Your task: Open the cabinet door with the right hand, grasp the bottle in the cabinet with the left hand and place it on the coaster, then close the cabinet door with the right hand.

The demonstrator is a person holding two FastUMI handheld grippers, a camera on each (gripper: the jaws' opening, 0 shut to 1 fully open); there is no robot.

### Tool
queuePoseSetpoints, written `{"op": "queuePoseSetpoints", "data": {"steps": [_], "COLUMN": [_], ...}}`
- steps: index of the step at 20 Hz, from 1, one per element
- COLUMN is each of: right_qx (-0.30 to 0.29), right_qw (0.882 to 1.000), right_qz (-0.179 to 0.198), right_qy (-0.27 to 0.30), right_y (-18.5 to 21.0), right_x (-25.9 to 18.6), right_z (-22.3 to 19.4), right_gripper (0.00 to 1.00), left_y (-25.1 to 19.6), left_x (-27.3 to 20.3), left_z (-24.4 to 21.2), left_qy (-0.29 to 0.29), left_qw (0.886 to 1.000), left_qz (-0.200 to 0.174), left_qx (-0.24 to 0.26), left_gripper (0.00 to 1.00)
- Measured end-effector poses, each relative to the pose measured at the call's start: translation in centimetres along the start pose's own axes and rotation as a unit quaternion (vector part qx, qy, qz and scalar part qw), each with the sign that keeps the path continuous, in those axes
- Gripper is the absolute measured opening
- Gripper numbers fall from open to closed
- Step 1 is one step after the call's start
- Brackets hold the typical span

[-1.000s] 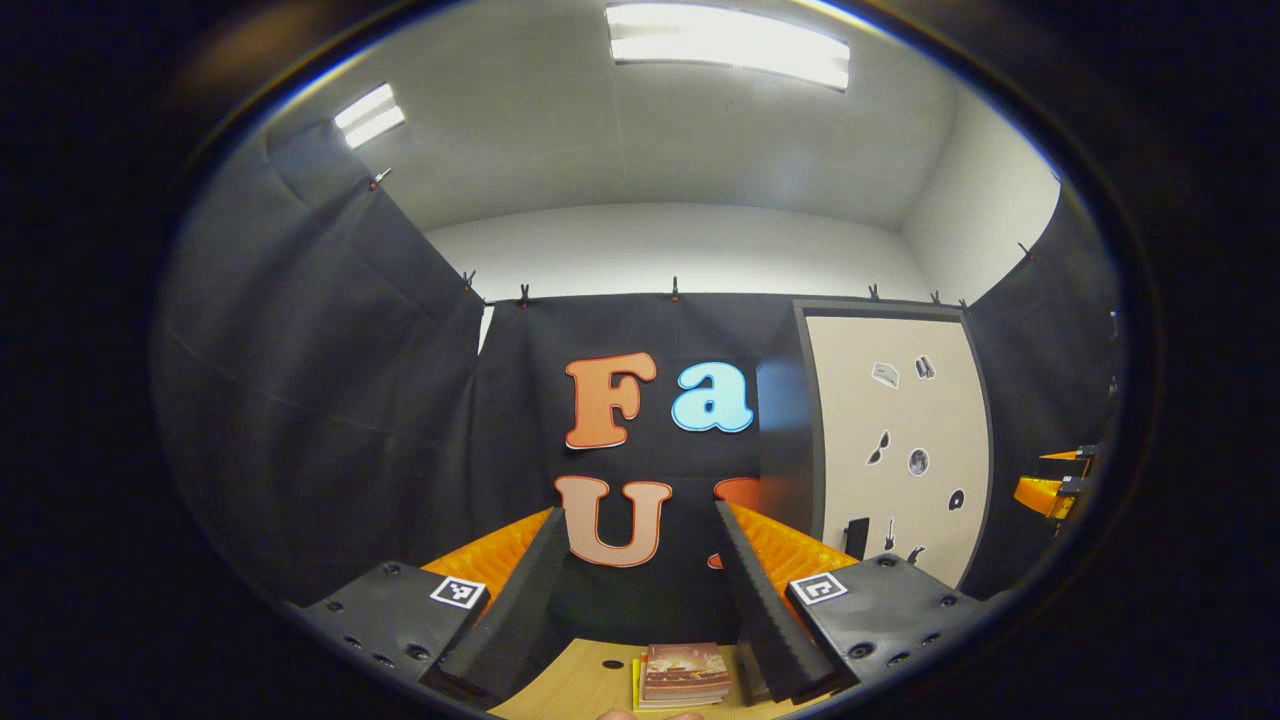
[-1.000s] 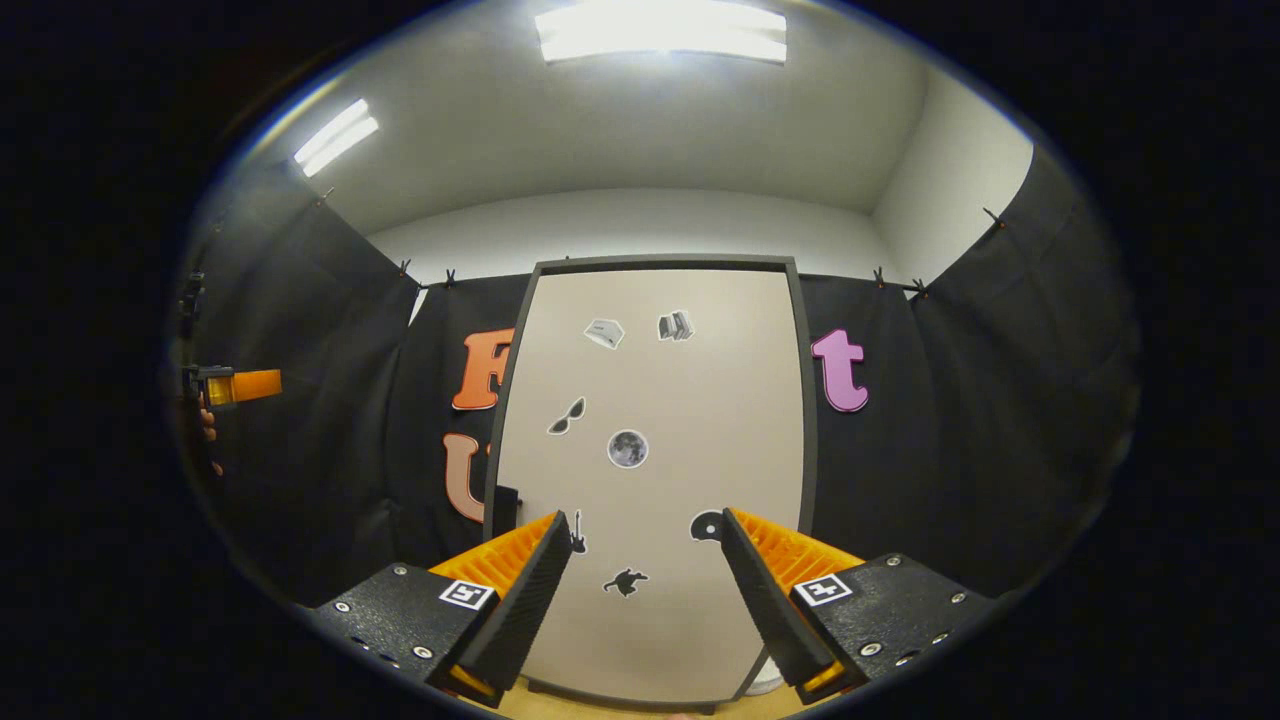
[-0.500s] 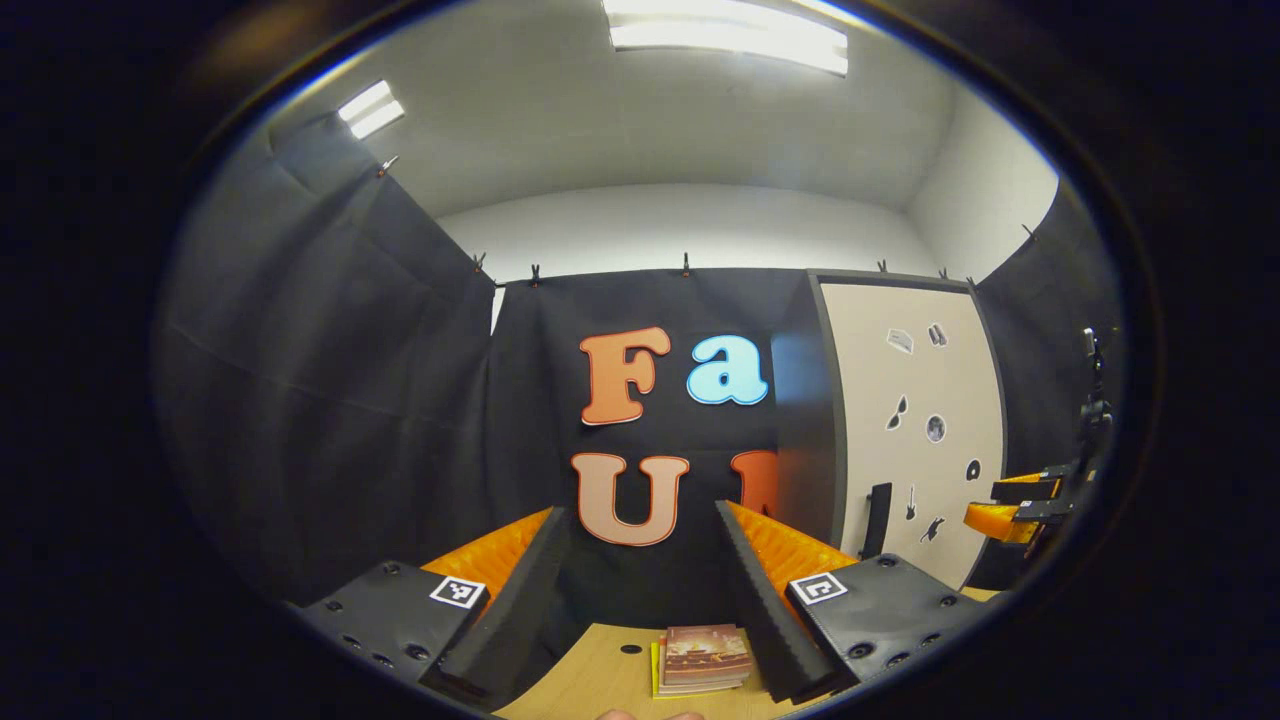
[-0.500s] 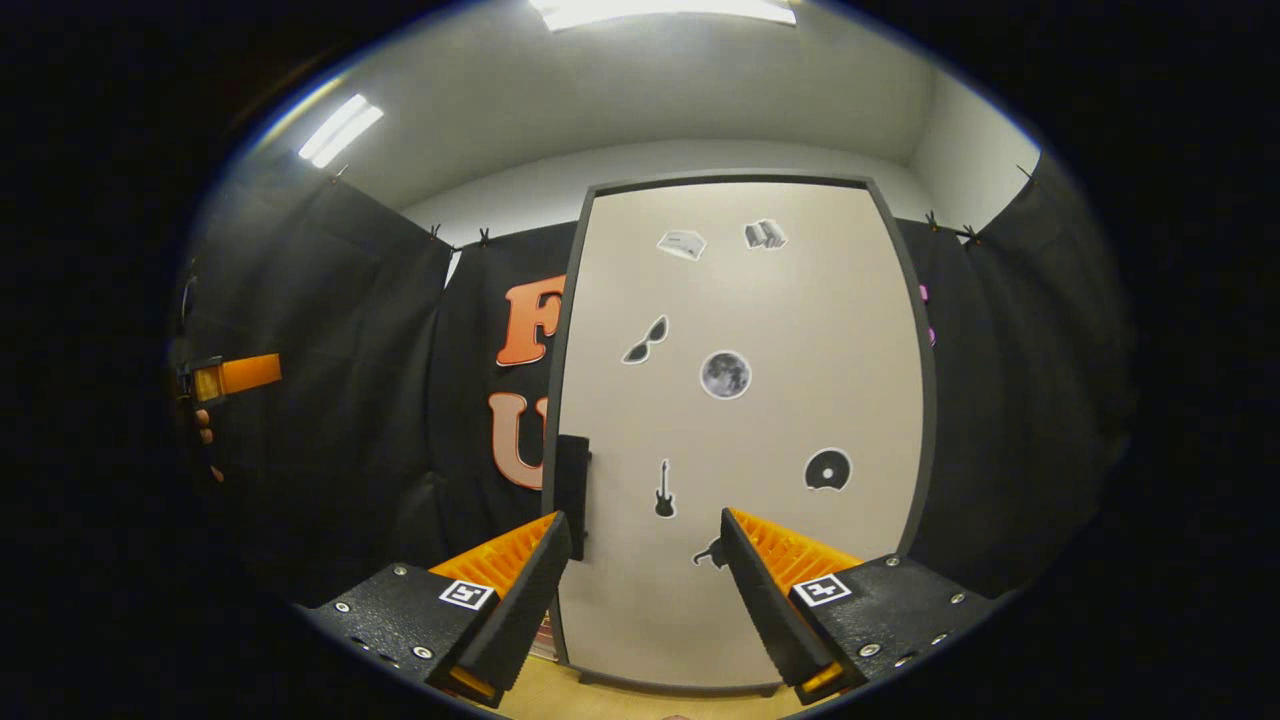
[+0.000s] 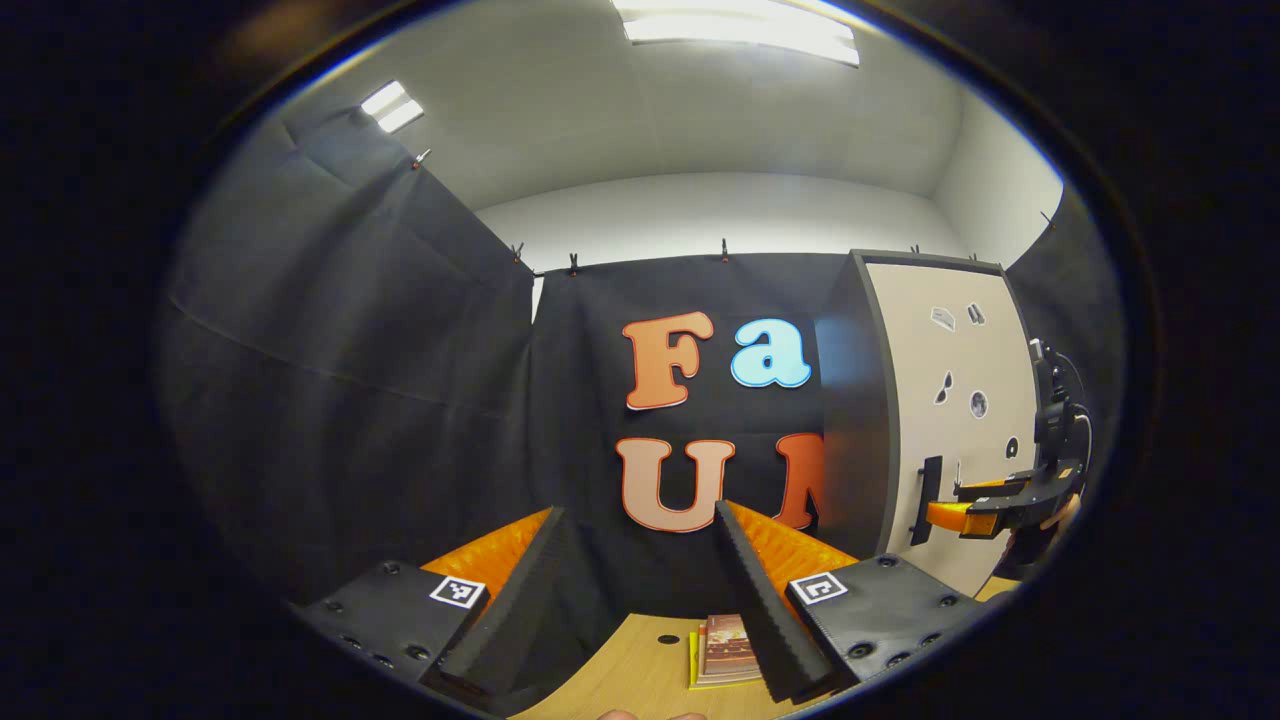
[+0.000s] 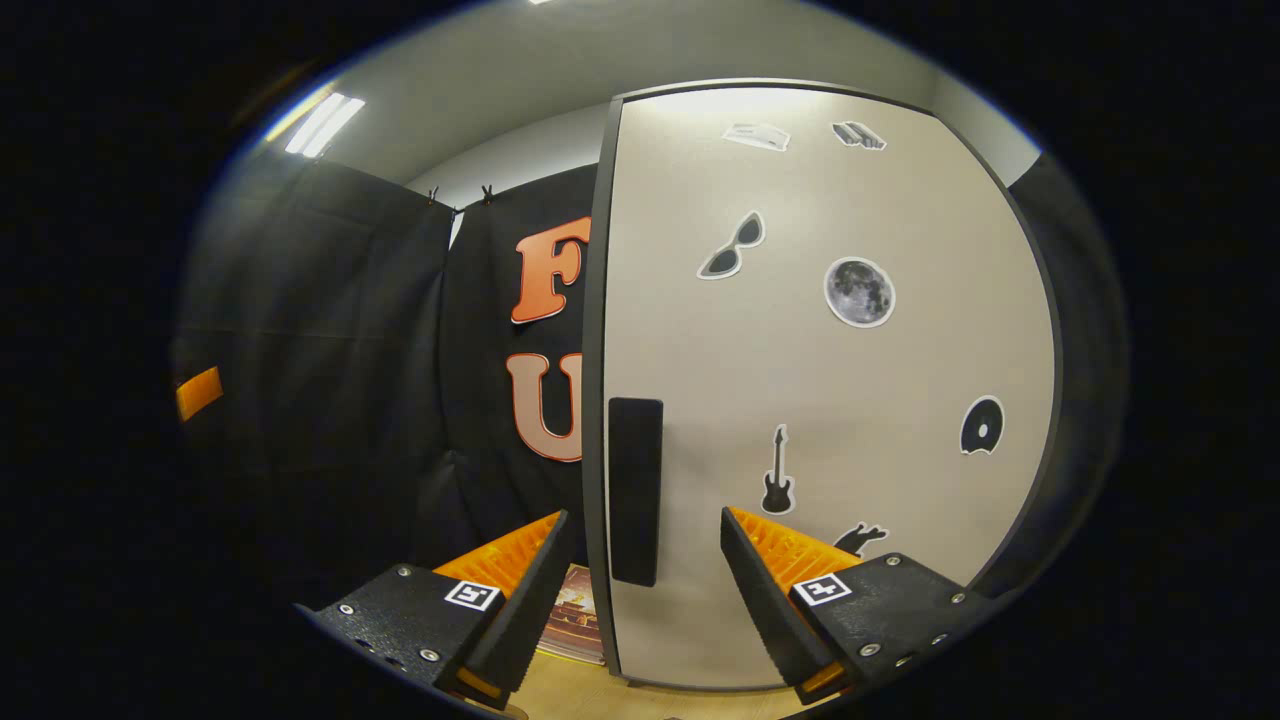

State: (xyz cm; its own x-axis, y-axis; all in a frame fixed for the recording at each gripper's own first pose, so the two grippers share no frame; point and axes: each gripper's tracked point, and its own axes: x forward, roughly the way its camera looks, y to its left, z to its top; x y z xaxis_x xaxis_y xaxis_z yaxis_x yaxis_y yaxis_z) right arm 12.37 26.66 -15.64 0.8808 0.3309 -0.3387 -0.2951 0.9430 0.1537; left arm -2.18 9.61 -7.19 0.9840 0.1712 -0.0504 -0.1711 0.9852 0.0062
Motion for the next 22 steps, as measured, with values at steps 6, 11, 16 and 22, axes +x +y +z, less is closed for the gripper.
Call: {"op": "queuePoseSetpoints", "data": {"steps": [6, 11, 16, 22], "right_qx": [-0.005, 0.001, -0.010, 0.000], "right_qw": [0.999, 0.996, 0.995, 0.998], "right_qz": [-0.052, -0.087, -0.092, -0.058], "right_qy": [0.012, 0.031, 0.034, 0.035], "right_y": [0.3, 0.0, 0.0, 0.4], "right_x": [3.1, 4.5, 4.5, 3.4], "right_z": [-0.2, -1.1, -1.9, -1.9], "right_gripper": [0.90, 0.69, 0.37, 0.26], "left_y": [2.9, 4.4, 4.3, 3.9], "left_x": [-0.6, -0.8, -2.1, -1.6], "left_z": [-1.3, -2.0, -1.8, -2.1], "left_qy": [0.006, 0.014, 0.016, 0.010], "left_qw": [1.000, 0.999, 0.999, 0.999], "left_qz": [0.023, 0.036, 0.036, 0.034], "left_qx": [-0.008, -0.008, -0.013, -0.022], "left_gripper": [0.95, 0.96, 0.95, 0.95]}}
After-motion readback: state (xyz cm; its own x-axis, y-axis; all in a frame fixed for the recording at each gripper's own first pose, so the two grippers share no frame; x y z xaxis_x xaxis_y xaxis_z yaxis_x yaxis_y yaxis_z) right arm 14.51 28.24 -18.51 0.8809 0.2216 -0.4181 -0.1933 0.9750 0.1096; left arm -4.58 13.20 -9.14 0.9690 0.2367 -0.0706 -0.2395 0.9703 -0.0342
